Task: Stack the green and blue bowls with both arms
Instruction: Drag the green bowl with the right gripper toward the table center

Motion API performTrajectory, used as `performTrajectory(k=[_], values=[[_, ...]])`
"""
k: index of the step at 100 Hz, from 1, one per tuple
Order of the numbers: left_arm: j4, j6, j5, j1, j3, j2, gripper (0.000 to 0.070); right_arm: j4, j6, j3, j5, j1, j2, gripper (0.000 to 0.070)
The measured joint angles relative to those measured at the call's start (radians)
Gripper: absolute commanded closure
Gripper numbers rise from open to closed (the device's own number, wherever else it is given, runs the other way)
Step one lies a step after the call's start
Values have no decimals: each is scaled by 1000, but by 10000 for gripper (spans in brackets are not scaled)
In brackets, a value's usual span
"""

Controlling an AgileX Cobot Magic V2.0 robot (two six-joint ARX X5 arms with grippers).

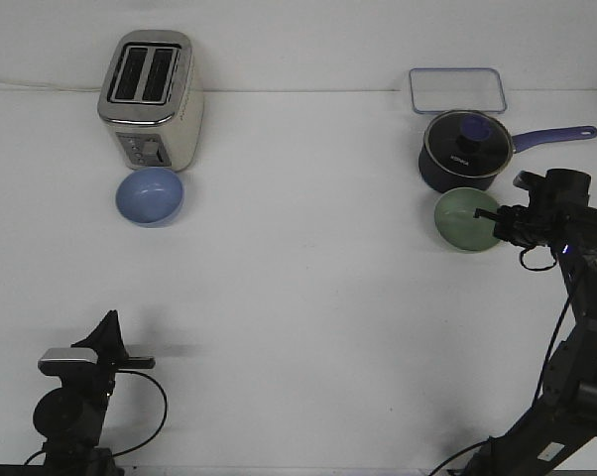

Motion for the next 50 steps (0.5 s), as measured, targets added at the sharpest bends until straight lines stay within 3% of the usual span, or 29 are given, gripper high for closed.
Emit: performTrajectory(k=[29,50], values=[[0,0,0,0,0,0,685,-112,1,40,-97,18,-176,700],[0,0,0,0,0,0,685,-243,-8,41,-116,143,-248,700]])
